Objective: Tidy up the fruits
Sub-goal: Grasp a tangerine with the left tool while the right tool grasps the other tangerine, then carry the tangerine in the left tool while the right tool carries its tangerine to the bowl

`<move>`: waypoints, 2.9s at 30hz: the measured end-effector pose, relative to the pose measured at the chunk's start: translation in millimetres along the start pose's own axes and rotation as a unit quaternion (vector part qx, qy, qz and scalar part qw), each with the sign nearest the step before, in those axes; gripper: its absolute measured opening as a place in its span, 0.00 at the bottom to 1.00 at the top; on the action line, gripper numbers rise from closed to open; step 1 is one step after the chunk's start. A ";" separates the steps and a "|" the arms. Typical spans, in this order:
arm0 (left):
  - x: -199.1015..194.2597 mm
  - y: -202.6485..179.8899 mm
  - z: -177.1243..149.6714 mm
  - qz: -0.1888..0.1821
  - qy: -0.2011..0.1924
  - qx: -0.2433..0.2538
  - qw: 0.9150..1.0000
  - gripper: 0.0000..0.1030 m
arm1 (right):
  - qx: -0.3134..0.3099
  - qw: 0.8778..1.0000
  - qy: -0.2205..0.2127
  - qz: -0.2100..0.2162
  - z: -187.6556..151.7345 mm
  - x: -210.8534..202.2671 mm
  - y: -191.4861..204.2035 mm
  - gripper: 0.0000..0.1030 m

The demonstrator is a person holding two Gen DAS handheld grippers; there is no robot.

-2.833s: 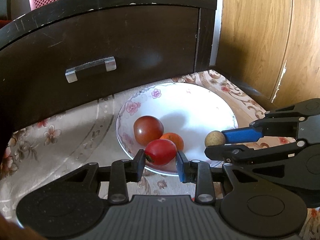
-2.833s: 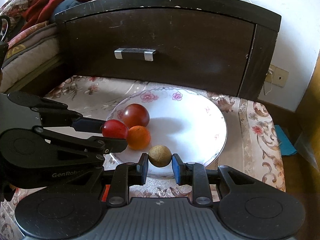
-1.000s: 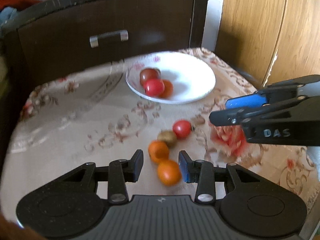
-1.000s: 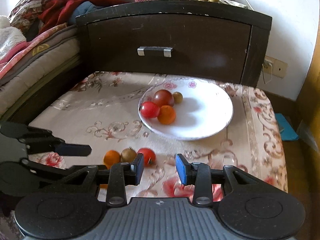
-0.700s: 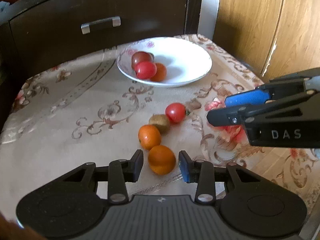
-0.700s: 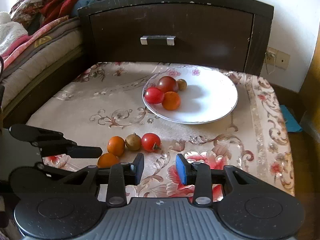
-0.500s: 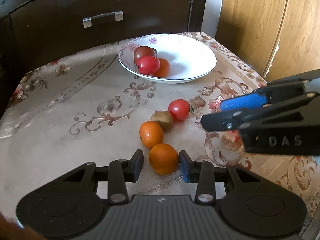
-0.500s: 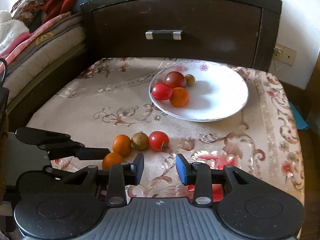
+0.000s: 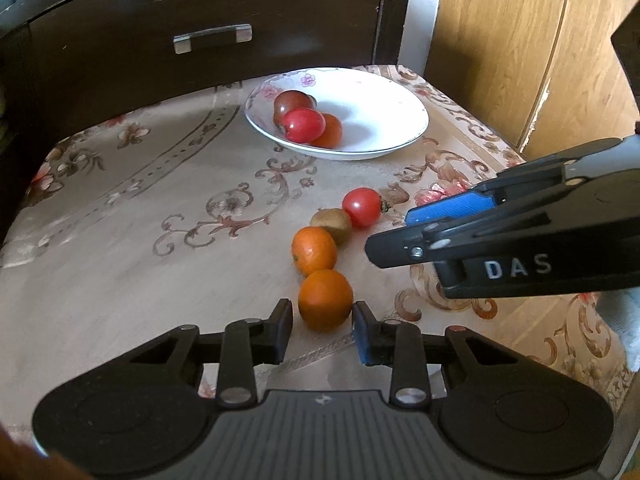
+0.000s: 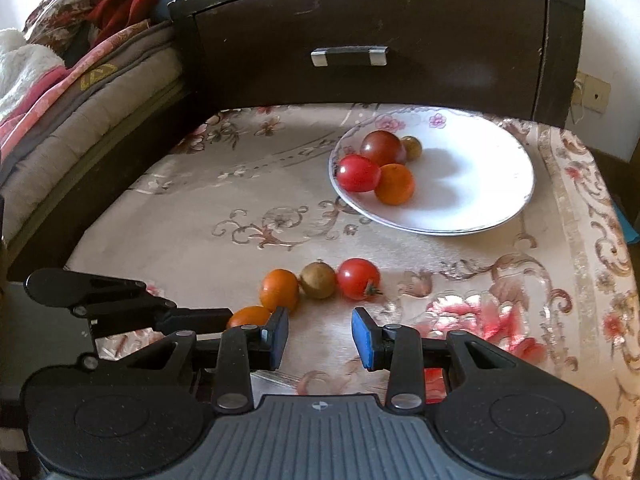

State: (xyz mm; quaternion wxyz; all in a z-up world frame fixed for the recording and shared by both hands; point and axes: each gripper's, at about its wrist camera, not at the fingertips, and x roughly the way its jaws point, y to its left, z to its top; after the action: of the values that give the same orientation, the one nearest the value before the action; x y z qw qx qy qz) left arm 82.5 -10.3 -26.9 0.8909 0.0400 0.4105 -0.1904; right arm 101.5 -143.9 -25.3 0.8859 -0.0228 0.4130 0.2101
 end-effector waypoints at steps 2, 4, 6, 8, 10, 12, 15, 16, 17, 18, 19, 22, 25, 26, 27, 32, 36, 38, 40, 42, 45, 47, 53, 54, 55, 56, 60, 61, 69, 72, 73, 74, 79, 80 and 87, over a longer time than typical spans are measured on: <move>-2.3 1.5 -0.3 0.000 -0.001 0.000 1.000 0.39 | 0.004 1.000 0.001 0.006 1.5 3.1 5.0 0.30; -2.1 2.6 -1.2 -0.001 0.000 -0.003 1.000 0.39 | 0.013 1.000 0.004 0.013 3.4 7.9 10.6 0.29; -0.3 3.0 -2.9 -0.004 0.002 -0.004 1.000 0.39 | 0.017 1.000 0.007 0.014 4.9 13.6 16.7 0.29; 2.3 3.2 -5.0 -0.005 0.005 -0.004 1.000 0.39 | 0.023 1.000 0.010 0.010 7.1 19.4 20.4 0.29; 2.7 2.7 -5.8 -0.004 0.003 -0.003 1.000 0.39 | 0.031 0.999 0.013 0.005 8.9 24.7 23.1 0.29; 3.7 2.3 -4.7 -0.005 0.002 -0.004 1.000 0.39 | 0.039 0.999 0.012 0.001 11.5 28.0 24.1 0.29; 4.8 3.0 -3.9 -0.008 0.000 -0.007 1.000 0.39 | 0.041 0.999 0.021 -0.018 15.0 34.7 26.3 0.27; 5.0 2.9 -3.9 -0.008 0.000 -0.007 1.000 0.39 | 0.040 0.999 0.024 -0.023 14.9 36.6 26.4 0.24; 5.0 2.8 -3.9 -0.009 0.000 -0.007 1.000 0.39 | 0.040 0.999 0.023 -0.024 14.7 36.9 26.2 0.23; 5.1 2.5 -3.7 -0.010 0.000 -0.006 1.000 0.39 | 0.041 0.999 0.024 -0.023 14.8 36.3 25.9 0.19; 5.2 2.1 -3.5 -0.012 0.000 -0.006 1.000 0.39 | 0.042 0.999 0.025 -0.021 14.9 35.0 25.6 0.16; 5.9 -1.5 -3.3 -0.014 0.000 0.003 1.000 0.39 | 0.041 0.999 0.024 -0.021 13.3 28.2 22.7 0.16; 6.3 -5.7 -3.8 -0.020 -0.002 0.012 1.000 0.39 | 0.048 0.998 0.021 -0.025 9.7 19.3 16.3 0.16; 6.0 -6.2 -3.9 -0.023 -0.003 0.012 1.000 0.39 | 0.051 0.998 0.021 -0.026 8.2 15.7 13.8 0.15; 5.5 -6.3 -3.7 -0.024 -0.004 0.012 1.000 0.39 | 0.051 0.998 0.021 -0.027 6.2 11.4 11.4 0.15; 4.2 -7.5 -4.1 -0.027 -0.009 0.013 1.000 0.39 | 0.043 0.998 0.022 -0.047 -5.4 -10.5 -0.7 0.15; 5.7 -11.9 -5.8 -0.031 -0.010 0.017 0.999 0.39 | 0.033 0.997 0.026 -0.066 -15.8 -17.9 -8.5 0.15; 6.7 -13.7 -5.8 -0.030 -0.013 0.020 0.999 0.39 | 0.029 0.997 0.031 -0.068 -19.9 -17.5 -9.3 0.16; 7.7 -14.8 -4.9 -0.027 -0.014 0.025 0.999 0.39 | 0.022 0.997 0.032 -0.069 -23.2 -15.3 -7.6 0.16; 8.2 -16.1 -5.2 -0.025 -0.016 0.030 0.999 0.39 | 0.009 0.997 0.030 -0.068 -25.7 -14.6 -5.9 0.17; 8.7 -17.6 -5.8 -0.022 -0.019 0.036 0.999 0.40 | 0.009 0.998 0.028 -0.064 -26.7 -13.1 -7.0 0.18; 9.1 -18.6 -6.0 -0.020 -0.020 0.041 0.999 0.40 | 0.011 0.998 0.028 -0.060 -27.9 -12.3 -9.1 0.18; 9.6 -20.4 -7.4 -0.019 -0.024 0.053 0.998 0.44 | 0.014 0.998 0.030 -0.054 -31.6 -9.1 -12.6 0.18; 9.5 -20.8 -7.8 -0.018 -0.025 0.055 0.998 0.44 | 0.015 0.998 0.028 -0.054 -31.5 -9.3 -12.9 0.18; 9.4 -20.8 -7.8 -0.017 -0.026 0.057 0.998 0.45 | 0.016 0.998 0.027 -0.053 -31.4 -9.1 -13.4 0.18; 9.6 -20.4 -7.7 -0.016 -0.026 0.057 0.998 0.47 | 0.018 0.998 0.029 -0.052 -31.4 -8.5 -14.0 0.18; 11.0 -19.3 -6.6 -0.018 -0.029 0.055 0.998 0.49 | 0.018 0.998 0.030 -0.052 -32.3 -6.6 -13.5 0.19; 11.6 -19.7 -6.3 -0.018 -0.030 0.058 0.998 0.49 | 0.018 0.998 0.029 -0.051 -32.4 -6.8 -13.9 0.19; 13.5 -18.7 -2.8 -0.022 -0.025 0.055 0.998 0.49 | 0.022 0.998 0.027 -0.045 -30.8 -7.7 -16.5 0.18; 13.4 -18.2 -1.0 -0.027 -0.019 0.049 0.998 0.42 | 0.028 0.998 0.030 -0.038 -30.5 -8.4 -19.3 0.18; 13.0 -17.9 0.2 -0.028 -0.017 0.046 0.998 0.39 | 0.029 0.998 0.030 -0.038 -30.6 -9.0 -19.8 0.18; 12.5 -17.0 1.8 -0.033 -0.014 0.040 0.999 0.39 | 0.029 0.998 0.030 -0.039 -30.8 -10.1 -20.1 0.18; 9.4 -19.9 5.7 -0.038 -0.015 0.039 0.998 0.39 | 0.035 0.998 0.022 -0.037 -29.2 -15.8 -22.7 0.18; 9.1 -20.1 6.5 -0.039 -0.016 0.038 0.998 0.39 | 0.036 0.999 0.020 -0.036 -28.0 -16.9 -22.6 0.18; 5.6 -18.4 17.1 -0.041 -0.029 0.025 0.998 0.39 | 0.046 0.998 0.001 -0.032 -19.4 -23.9 -26.8 0.18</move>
State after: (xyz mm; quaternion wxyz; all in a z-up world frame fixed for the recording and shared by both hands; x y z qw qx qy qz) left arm 91.2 -32.9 -18.3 0.8925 0.0400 0.3813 -0.2377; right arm 84.3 -180.9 -23.9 0.8919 0.0041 0.4222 0.1623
